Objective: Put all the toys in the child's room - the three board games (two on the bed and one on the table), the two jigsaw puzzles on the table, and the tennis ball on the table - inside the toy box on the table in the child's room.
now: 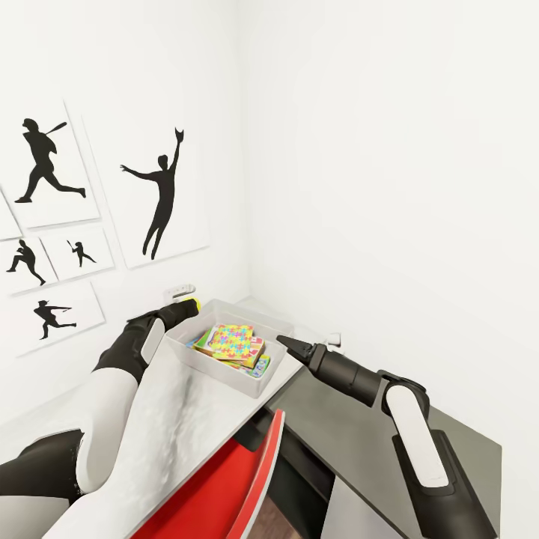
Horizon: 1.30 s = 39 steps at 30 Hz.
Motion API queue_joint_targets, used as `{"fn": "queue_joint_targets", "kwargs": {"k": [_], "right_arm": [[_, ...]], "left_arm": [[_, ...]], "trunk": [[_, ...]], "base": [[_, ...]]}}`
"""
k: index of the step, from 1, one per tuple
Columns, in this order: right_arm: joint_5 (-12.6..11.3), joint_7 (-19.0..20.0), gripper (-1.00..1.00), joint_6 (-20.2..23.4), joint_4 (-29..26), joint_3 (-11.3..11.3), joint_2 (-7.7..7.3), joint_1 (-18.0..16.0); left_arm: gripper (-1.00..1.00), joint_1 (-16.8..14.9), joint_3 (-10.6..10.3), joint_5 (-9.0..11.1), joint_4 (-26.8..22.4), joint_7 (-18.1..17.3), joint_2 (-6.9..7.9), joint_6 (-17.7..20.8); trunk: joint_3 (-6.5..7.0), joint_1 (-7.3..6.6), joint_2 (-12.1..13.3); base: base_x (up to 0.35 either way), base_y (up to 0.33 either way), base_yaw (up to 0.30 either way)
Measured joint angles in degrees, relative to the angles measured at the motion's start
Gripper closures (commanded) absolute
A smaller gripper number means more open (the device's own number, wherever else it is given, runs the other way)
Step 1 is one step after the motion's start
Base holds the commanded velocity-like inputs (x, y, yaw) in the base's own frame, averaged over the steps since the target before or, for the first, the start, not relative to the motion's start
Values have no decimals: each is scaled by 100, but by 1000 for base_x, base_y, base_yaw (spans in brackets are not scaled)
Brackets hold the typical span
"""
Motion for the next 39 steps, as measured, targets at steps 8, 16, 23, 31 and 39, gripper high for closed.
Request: {"fn": "queue_joint_targets", "kwargs": {"k": [8, 16, 23, 31, 39], "right_arm": [[0, 0, -100, 0, 0, 3, 1, -6], [0, 0, -100, 0, 0, 3, 1, -9], [-7, -2, -100, 0, 0, 3, 5, -18], [-16, -17, -100, 0, 0, 10, 9, -25], [-12, -35, -100, 0, 0, 12, 5, -25]], "left_arm": [[100, 0, 0, 8, 3, 0, 0, 17], [100, 0, -1, 5, 135, 158, -1, 44], [100, 0, -4, 1, 339, 318, -7, 31], [100, 0, -33, 0, 360, 391, -9, 69], [100, 0, -37, 0, 361, 394, -9, 73]], "trunk": [[0, 0, 0], [0, 0, 0], [0, 0, 0], [0, 0, 0], [0, 0, 0]], "base": [[0, 0, 0], [0, 0, 0], [0, 0, 0], [0, 0, 0], [0, 0, 0]]}}
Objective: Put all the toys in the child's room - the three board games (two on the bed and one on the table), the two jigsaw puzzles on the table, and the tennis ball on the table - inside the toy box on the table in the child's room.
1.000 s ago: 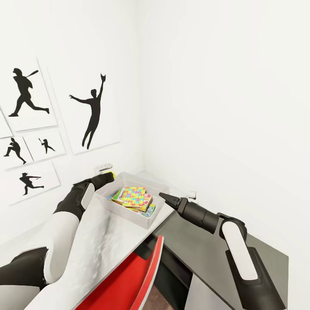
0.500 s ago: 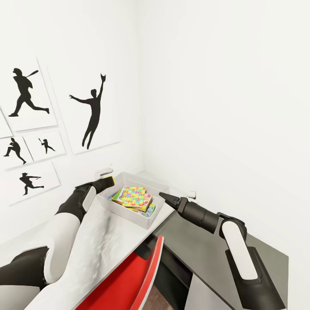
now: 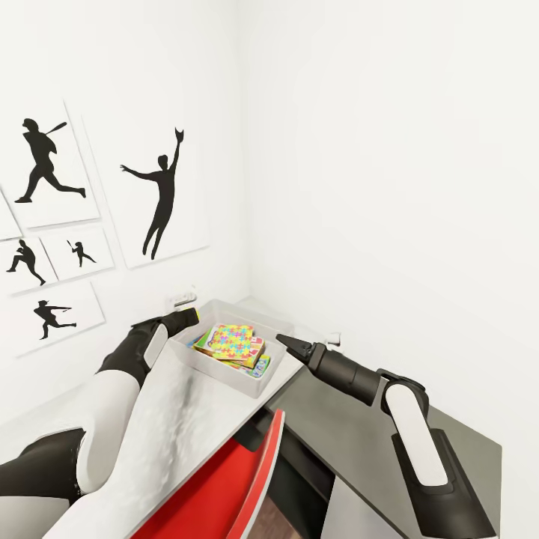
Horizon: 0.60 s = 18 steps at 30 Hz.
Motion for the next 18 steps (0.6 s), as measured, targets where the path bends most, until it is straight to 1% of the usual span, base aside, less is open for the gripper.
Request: {"fn": "queue_joint_targets", "kwargs": {"k": [14, 17, 18], "right_arm": [[-4, -1, -100, 0, 0, 0, 3, -1], [0, -1, -100, 0, 0, 0, 4, -1], [1, -1, -100, 0, 0, 0, 4, -1]], "left_arm": [[100, 0, -11, -7, 17, 10, -19, 11], [100, 0, -87, -8, 63, 115, -32, 15], [100, 0, -143, -8, 74, 185, -35, 15]], "trunk": [[0, 0, 0], [0, 0, 0], [0, 0, 0]], "base": [[0, 0, 0], [0, 0, 0], [0, 0, 0]]}}
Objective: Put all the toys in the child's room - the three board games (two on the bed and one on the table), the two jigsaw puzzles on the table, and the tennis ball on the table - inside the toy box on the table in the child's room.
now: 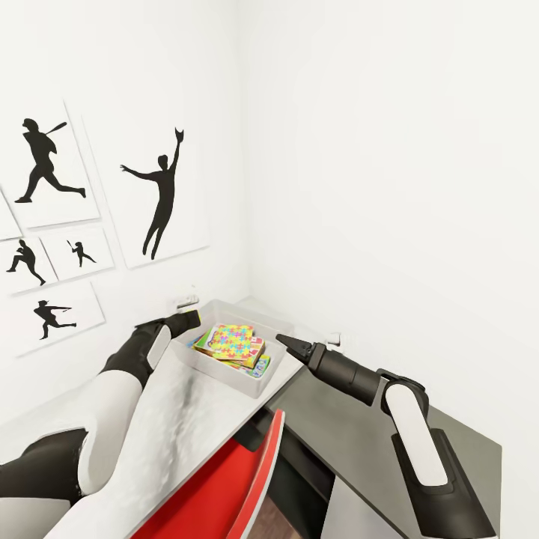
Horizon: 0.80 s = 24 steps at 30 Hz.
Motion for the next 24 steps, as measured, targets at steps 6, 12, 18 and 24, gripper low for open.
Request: {"fn": "queue_joint_targets", "kwargs": {"k": [6, 12, 18, 24], "right_arm": [[1, 0, -100, 0, 0, 0, 0, -6], [-4, 0, -100, 0, 0, 0, 0, -9], [-4, 0, -100, 0, 1, 0, 1, -9], [-2, 0, -100, 7, 1, 0, 1, -9]], "left_arm": [[100, 0, -210, 0, 22, 199, -3, -10], [100, 0, -240, 0, 24, 225, -8, -27], [100, 0, -276, 0, 25, 237, -103, -62], [100, 0, -282, -71, 25, 237, -131, -72]], "trunk": [[0, 0, 0], [0, 0, 0], [0, 0, 0], [0, 0, 0]], "base": [[0, 0, 0], [0, 0, 0], [0, 0, 0], [0, 0, 0]]}}
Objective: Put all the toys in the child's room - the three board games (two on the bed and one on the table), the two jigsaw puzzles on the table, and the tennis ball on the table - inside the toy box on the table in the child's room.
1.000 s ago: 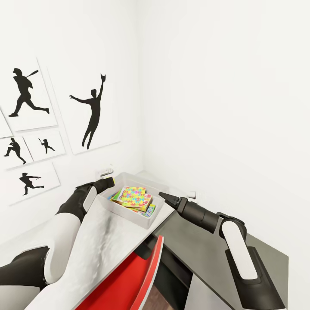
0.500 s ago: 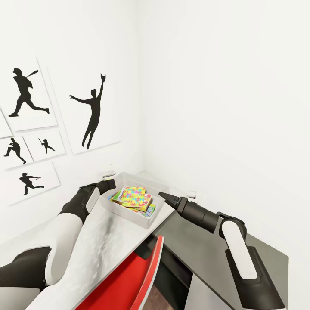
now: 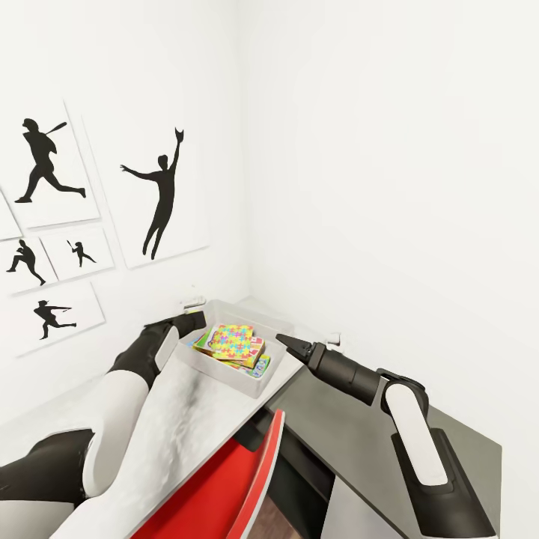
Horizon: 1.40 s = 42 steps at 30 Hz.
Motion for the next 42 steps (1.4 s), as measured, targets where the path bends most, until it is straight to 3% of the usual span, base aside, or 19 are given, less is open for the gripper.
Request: {"fn": "queue_joint_targets", "kwargs": {"k": [12, 16, 18, 19, 22, 24, 29, 42], "right_arm": [[15, 0, -100, -13, 0, 0, 0, -5], [19, -60, -100, 56, -3, -7, -47, -244], [16, -332, -100, 248, -7, -18, -40, -415], [-2, -705, -100, 371, -6, -35, -28, -545], [-123, -1309, -100, 469, -2, -48, -15, -733], [-266, -1476, -100, 493, 0, -51, -18, -823], [-586, -1670, -100, 508, 1, -61, -27, -941], [-587, -1957, -100, 510, 2, -31, -17, -975]], "left_arm": [[100, 0, -1, -28, 0, -8, -4, -11], [100, 0, -1, -21, 0, -9, -4, -12], [100, 0, -5, -24, 0, -9, -4, -12], [100, 0, -7, -26, 0, -9, -4, -12], [100, 0, -9, -27, 0, -13, 5, -12], [100, 0, -11, -28, 0, -17, 16, -12], [100, 0, -18, -27, 0, -29, 21, -12], [100, 0, -10, -24, 0, -61, -4, -12]], "trunk": [[0, 0, 0], [0, 0, 0], [0, 0, 0], [0, 0, 0], [0, 0, 0], [0, 0, 0], [0, 0, 0], [0, 0, 0]], "base": [[0, 0, 0], [0, 0, 0], [0, 0, 0], [0, 0, 0], [0, 0, 0], [0, 0, 0], [0, 0, 0], [0, 0, 0]]}}
